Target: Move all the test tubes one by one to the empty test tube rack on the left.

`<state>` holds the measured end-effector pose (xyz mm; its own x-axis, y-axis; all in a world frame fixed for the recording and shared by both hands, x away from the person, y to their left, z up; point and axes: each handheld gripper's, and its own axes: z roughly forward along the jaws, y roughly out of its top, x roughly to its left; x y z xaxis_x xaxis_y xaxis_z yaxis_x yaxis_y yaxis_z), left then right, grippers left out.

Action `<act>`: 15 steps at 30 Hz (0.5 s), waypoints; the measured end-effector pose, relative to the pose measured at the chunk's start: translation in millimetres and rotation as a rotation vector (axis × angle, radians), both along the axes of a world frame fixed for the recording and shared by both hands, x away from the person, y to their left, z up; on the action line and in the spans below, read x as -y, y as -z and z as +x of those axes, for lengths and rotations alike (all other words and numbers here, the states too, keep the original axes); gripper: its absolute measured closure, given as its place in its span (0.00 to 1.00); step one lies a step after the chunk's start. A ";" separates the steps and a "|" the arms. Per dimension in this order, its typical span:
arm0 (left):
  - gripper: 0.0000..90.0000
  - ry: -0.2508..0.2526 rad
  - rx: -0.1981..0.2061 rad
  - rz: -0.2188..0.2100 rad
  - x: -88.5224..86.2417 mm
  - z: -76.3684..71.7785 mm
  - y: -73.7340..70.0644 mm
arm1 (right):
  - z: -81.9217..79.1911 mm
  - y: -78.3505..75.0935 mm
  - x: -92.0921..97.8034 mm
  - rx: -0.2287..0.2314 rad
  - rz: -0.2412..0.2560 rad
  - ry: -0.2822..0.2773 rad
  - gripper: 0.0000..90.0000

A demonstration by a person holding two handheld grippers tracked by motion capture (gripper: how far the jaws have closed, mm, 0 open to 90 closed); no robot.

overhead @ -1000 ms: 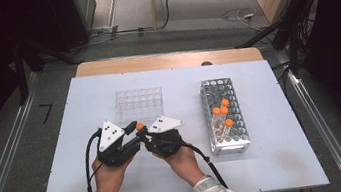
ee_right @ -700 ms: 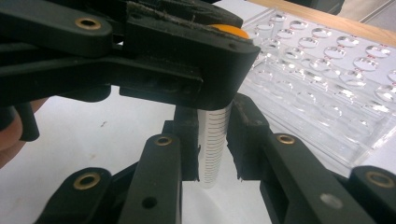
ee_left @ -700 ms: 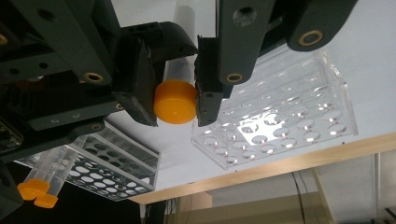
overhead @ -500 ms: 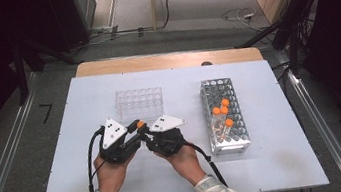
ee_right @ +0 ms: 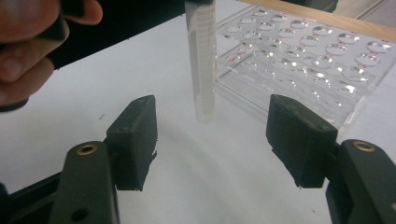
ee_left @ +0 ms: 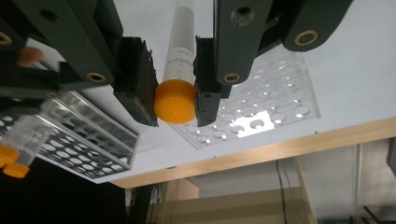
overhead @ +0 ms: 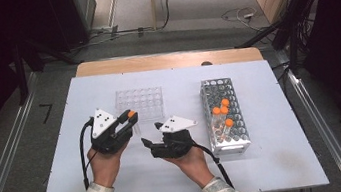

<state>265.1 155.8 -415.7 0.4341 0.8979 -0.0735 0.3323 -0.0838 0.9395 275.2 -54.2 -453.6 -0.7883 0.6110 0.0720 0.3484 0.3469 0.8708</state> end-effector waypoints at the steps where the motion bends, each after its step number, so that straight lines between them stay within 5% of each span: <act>1: 0.79 -0.008 0.001 -0.003 -2.3 2.5 -1.8 | -1.0 0.7 3.7 -0.005 0.000 0.002 0.34; 15: 0.79 -0.100 0.017 -0.001 -22.2 37.4 -26.3 | -2.9 8.5 13.8 -0.027 -0.007 0.019 0.34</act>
